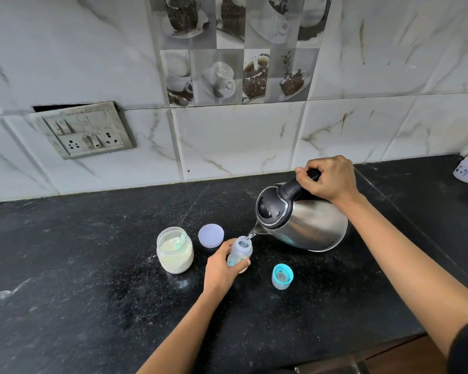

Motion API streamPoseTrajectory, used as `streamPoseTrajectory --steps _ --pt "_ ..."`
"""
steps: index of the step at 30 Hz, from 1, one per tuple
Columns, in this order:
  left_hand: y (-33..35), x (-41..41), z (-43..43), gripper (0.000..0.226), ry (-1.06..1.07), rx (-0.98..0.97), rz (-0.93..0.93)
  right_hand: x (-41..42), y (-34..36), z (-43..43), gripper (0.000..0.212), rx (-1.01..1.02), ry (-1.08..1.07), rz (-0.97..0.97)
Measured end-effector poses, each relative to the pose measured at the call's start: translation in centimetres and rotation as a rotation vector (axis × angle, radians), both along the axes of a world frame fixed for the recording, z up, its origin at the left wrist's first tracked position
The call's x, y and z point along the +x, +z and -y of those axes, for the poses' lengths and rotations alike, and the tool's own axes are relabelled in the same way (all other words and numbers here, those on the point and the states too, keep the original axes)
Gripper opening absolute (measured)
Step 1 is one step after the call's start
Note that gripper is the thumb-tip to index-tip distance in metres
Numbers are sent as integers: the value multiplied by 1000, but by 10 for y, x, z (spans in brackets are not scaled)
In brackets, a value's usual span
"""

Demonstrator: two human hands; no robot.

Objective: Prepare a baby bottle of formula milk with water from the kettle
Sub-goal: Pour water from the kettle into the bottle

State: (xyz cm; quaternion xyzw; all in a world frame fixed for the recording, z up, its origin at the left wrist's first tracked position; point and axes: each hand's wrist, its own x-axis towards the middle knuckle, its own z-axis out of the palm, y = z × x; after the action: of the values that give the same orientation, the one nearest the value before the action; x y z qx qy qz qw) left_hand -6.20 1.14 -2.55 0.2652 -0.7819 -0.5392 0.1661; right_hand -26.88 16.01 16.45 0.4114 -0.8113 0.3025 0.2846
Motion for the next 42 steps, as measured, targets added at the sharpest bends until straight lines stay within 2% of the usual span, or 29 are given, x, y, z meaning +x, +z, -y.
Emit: streamPoseTrajectory --steps 42 --pt "-2 -5 -8 52 37 20 19 -15 0 -3 50 25 15 -96"
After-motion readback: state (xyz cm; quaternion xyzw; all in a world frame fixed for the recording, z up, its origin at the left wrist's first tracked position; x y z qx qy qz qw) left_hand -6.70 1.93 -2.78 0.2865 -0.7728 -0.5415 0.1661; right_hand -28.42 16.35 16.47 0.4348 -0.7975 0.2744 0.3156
